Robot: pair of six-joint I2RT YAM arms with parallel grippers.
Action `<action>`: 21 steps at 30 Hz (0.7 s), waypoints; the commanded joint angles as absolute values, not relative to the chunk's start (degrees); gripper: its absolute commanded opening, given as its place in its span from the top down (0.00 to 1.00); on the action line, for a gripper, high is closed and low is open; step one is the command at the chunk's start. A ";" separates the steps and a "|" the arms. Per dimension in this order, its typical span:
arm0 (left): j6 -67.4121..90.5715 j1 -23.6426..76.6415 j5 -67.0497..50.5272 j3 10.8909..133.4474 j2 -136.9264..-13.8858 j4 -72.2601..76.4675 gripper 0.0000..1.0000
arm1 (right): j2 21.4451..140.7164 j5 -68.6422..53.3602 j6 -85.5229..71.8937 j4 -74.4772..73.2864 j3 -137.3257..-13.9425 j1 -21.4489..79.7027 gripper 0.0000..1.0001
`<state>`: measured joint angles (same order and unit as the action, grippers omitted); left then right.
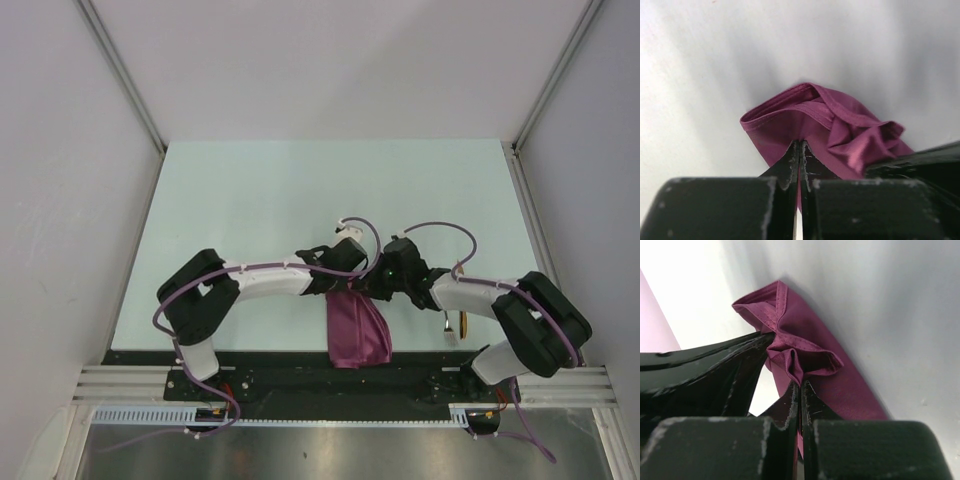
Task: Fold the napkin into a case and place the utensils inside
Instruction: Stuff the top corner of the smaller-rectangle-folded napkin at the center of the board.
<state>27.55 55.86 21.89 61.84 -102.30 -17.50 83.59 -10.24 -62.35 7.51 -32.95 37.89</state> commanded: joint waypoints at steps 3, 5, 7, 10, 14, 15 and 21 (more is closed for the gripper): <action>30.41 55.37 15.30 58.98 -95.02 -10.55 1.00 | 86.39 -12.91 -62.57 10.63 -35.33 39.20 1.00; 31.11 55.28 14.59 57.40 -93.87 -9.15 1.00 | 87.79 -13.53 -63.54 12.21 -35.59 39.46 1.00; 31.46 55.28 14.41 56.08 -92.99 -8.70 1.00 | 88.85 -15.10 -64.33 14.92 -35.42 39.55 1.00; 32.60 54.67 13.27 54.41 -92.46 -7.65 1.00 | 90.52 -16.16 -66.09 20.89 -34.63 39.46 1.00; 33.57 54.41 12.92 53.70 -92.64 -7.65 1.00 | 92.02 -18.45 -67.59 29.08 -32.79 38.41 1.00; 33.66 54.40 12.83 53.35 -92.64 -7.56 1.00 | 92.20 -18.72 -68.28 32.05 -32.26 38.41 1.00; 35.42 54.32 12.66 52.12 -91.76 -5.72 1.00 | 94.91 -18.10 -71.80 44.88 -28.13 38.32 0.97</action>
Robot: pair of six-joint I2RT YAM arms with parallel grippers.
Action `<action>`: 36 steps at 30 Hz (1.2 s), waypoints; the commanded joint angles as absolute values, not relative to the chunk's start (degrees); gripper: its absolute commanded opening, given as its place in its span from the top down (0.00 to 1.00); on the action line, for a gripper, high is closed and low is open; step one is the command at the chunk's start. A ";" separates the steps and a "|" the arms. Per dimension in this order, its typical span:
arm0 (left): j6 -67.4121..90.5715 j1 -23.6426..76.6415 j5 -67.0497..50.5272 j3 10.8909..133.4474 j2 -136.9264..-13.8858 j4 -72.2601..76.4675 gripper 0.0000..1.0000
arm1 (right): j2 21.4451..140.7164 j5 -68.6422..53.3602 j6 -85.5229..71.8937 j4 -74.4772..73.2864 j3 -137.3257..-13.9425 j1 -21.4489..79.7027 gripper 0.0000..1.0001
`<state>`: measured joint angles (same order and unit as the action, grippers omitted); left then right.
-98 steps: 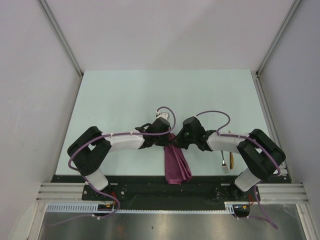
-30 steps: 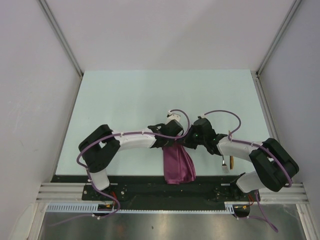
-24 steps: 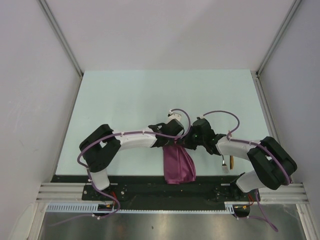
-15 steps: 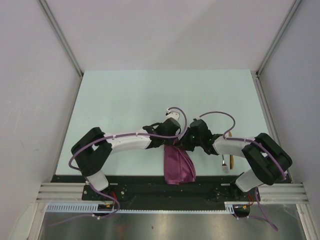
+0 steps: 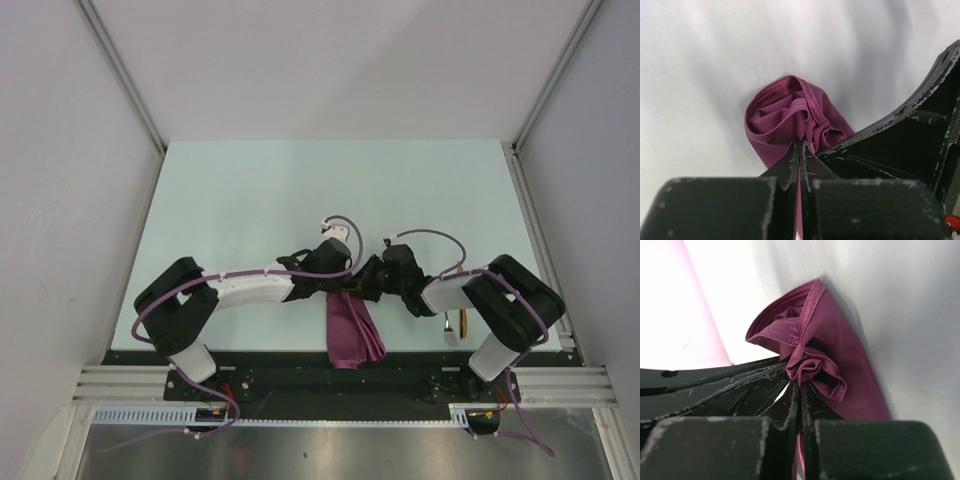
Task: Fold the napkin into a case and place the utensils inside
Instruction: Stuff the top corner of the smaller-rectangle-folded napkin at the center of the board.
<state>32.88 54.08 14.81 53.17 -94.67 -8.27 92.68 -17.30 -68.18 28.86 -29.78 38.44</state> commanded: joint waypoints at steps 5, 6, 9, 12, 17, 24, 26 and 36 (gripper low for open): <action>36.56 53.97 11.43 50.72 -91.23 -3.96 1.00 | 102.38 -15.91 -74.09 59.12 -25.05 39.64 0.93; 36.74 53.88 11.16 50.54 -91.06 -3.87 1.00 | 103.44 -15.56 -74.00 62.46 -24.79 40.25 0.93; 36.83 53.61 10.46 50.27 -90.70 -3.95 1.00 | 105.90 -15.03 -71.55 61.44 -25.49 41.04 0.89; 37.09 53.53 10.46 49.75 -90.09 -4.04 1.00 | 106.08 -15.55 -68.92 58.73 -25.75 41.13 0.83; 37.88 52.82 10.20 49.57 -90.09 -4.31 1.00 | 100.92 -16.96 -60.13 42.30 -29.26 41.04 0.72; 38.85 52.12 8.70 49.48 -90.62 -4.13 1.00 | 93.79 -16.08 -47.91 28.57 -30.50 41.40 0.58; 38.85 52.03 8.79 49.31 -90.27 -4.13 1.00 | 92.47 -15.82 -45.54 27.61 -30.24 41.40 0.58; 38.50 51.68 8.79 49.04 -89.47 -4.57 1.00 | 86.57 -16.87 -43.68 25.05 -29.27 39.38 0.52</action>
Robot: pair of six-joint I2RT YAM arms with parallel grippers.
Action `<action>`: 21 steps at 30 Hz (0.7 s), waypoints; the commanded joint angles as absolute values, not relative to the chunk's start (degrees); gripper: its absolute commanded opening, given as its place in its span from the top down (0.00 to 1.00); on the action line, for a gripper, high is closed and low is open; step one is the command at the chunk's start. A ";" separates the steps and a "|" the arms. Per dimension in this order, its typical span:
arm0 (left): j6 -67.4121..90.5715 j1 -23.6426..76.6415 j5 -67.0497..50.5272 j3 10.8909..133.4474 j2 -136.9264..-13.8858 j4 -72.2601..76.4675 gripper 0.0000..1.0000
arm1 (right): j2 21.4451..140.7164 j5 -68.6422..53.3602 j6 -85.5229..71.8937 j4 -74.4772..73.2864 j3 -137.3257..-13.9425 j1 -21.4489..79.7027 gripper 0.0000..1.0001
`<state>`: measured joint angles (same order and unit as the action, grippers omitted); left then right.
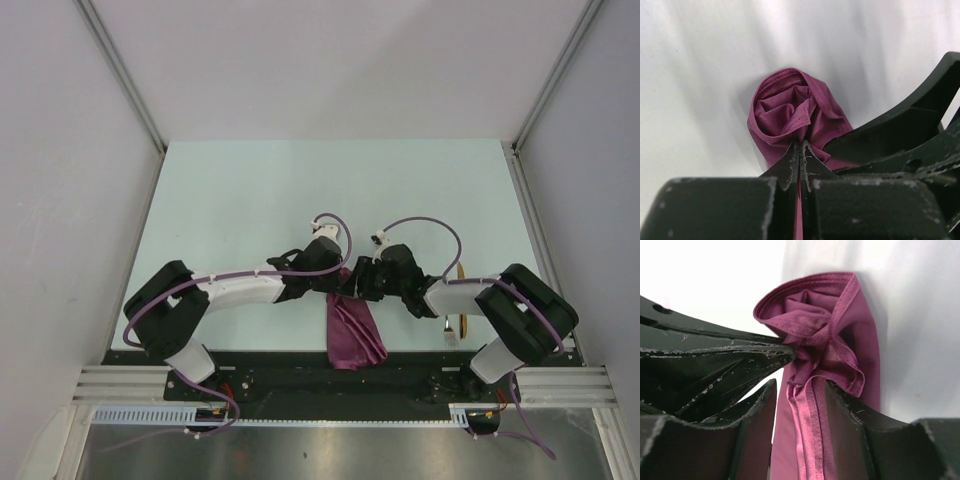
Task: Fold the napkin into a case and place the utensils inside
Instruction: Stuff the top corner of the smaller-rectangle-folded napkin at the center of the board.
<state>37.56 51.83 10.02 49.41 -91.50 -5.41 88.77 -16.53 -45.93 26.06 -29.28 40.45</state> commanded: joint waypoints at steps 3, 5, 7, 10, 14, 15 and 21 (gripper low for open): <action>38.23 51.50 8.79 49.13 -89.56 -4.66 1.00 | 86.40 -18.45 -43.51 25.66 -29.01 38.50 0.52; 38.23 51.42 8.61 49.31 -89.65 -4.83 1.00 | 85.52 -18.81 -43.59 26.62 -28.30 38.23 0.51; 38.14 51.33 8.61 49.13 -89.65 -4.66 1.00 | 85.69 -18.98 -42.98 25.93 -28.65 38.06 0.51; 38.32 51.07 8.00 48.96 -89.65 -4.04 1.00 | 89.37 -21.70 -44.11 29.76 -29.53 37.88 0.53; 38.50 50.63 7.47 48.87 -89.39 -4.13 1.00 | 94.30 -26.61 -47.89 36.46 -29.00 39.45 0.60; 38.41 50.54 7.47 48.78 -89.21 -3.96 1.00 | 96.48 -27.41 -48.34 37.08 -29.79 39.90 0.61; 38.32 49.92 7.03 48.78 -89.47 -4.04 1.00 | 94.49 -31.46 -46.77 36.76 -30.41 38.94 0.64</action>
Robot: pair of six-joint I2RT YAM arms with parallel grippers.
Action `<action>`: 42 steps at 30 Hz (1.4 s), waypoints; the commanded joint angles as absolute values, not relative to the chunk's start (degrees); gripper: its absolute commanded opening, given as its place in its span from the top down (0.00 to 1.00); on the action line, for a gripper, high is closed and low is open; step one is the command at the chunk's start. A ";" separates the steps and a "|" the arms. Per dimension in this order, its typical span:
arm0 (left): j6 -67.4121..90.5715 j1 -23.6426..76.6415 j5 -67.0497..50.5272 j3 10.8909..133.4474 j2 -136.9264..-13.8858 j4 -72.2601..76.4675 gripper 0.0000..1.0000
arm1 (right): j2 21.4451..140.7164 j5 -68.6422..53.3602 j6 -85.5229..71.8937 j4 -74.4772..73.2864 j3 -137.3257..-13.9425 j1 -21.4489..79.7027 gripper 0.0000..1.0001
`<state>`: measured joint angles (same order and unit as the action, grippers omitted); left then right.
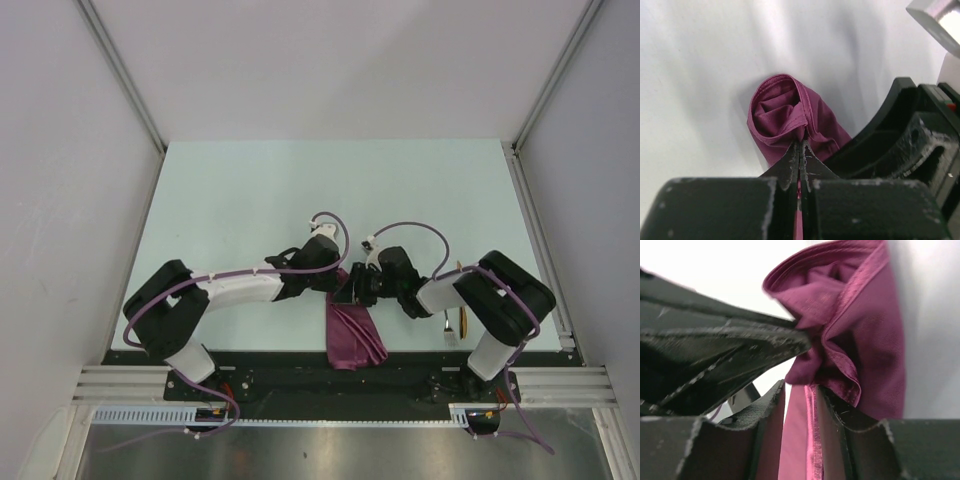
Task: Fold the napkin into a case and place the utensils inside
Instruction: Stuff the top corner of the smaller-rectangle-folded napkin at the center of the board.
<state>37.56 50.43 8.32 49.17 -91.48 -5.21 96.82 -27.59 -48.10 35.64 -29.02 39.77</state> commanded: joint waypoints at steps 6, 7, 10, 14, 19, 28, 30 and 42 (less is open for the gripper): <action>38.32 49.75 6.68 48.34 -90.35 -3.60 1.00 | 86.23 -33.84 -39.99 25.94 -32.61 35.43 0.63; 38.41 49.66 6.68 48.25 -90.44 -3.60 1.00 | 84.57 -33.84 -39.82 25.41 -32.09 34.98 0.62; 38.23 49.66 6.59 48.25 -90.53 -3.69 1.00 | 82.45 -32.19 -38.33 21.12 -32.34 33.14 0.62; 38.23 49.57 6.68 48.16 -90.35 -3.69 1.00 | 80.42 -28.66 -36.56 16.27 -32.96 28.58 0.61; 38.14 49.57 6.59 48.16 -90.09 -3.95 1.00 | 83.32 -31.45 -34.37 15.73 -33.93 25.05 0.60; 38.23 49.31 6.86 47.81 -89.65 -4.04 1.00 | 87.80 -33.67 -31.82 20.04 -34.98 31.10 0.60; 38.41 49.31 6.51 47.72 -89.56 -4.04 1.00 | 87.63 -32.00 -30.68 21.61 -34.89 33.30 0.60; 39.46 48.43 4.13 47.11 -89.47 -2.90 1.00 | 87.89 -16.45 -16.80 22.41 -36.30 43.06 0.44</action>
<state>37.98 48.88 5.82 47.46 -91.48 -4.47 88.12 -23.49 -23.44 19.59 -33.80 40.75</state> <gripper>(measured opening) 0.003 0.548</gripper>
